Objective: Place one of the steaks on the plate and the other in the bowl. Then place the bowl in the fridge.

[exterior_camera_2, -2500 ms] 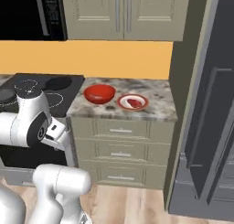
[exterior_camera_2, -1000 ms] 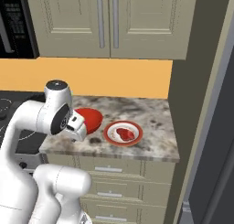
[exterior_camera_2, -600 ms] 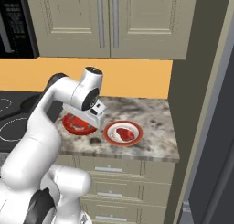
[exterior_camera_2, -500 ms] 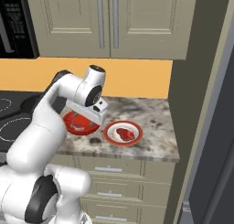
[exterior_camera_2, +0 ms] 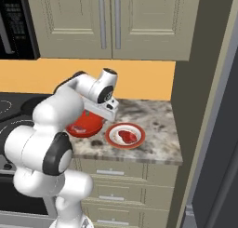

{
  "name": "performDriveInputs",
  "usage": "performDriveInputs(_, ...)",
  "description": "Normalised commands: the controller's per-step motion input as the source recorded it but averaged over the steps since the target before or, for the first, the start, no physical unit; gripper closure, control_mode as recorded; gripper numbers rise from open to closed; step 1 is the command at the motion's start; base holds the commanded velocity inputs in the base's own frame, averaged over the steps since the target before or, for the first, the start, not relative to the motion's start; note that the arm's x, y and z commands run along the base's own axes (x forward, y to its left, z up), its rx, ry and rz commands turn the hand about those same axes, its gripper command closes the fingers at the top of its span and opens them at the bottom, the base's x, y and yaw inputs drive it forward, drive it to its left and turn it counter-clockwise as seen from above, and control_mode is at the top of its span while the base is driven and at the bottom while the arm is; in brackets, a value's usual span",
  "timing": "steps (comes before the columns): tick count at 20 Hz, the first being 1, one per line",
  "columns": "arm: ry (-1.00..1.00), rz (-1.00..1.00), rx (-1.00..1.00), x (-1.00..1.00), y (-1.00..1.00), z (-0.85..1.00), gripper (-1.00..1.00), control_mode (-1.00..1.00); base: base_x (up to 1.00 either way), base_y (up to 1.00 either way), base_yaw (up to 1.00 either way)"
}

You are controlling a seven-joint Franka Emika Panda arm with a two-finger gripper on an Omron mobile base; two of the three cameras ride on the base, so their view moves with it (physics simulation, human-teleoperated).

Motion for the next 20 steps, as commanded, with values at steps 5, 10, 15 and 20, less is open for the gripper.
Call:
performDriveInputs(5,-0.16,0.05,0.00,0.43,0.00,-0.61,-1.00,-1.00,0.00,0.00,0.00)
performDriveInputs(10,-0.09,0.04,0.00,0.57,0.00,-0.32,-1.00,-1.00,0.00,0.00,0.00)
performDriveInputs(15,-0.06,0.04,0.00,0.51,0.00,-0.34,-1.00,-1.00,0.00,0.00,0.00)
performDriveInputs(20,0.03,0.05,0.00,0.31,0.13,-0.21,-1.00,-1.00,0.00,0.00,0.00)
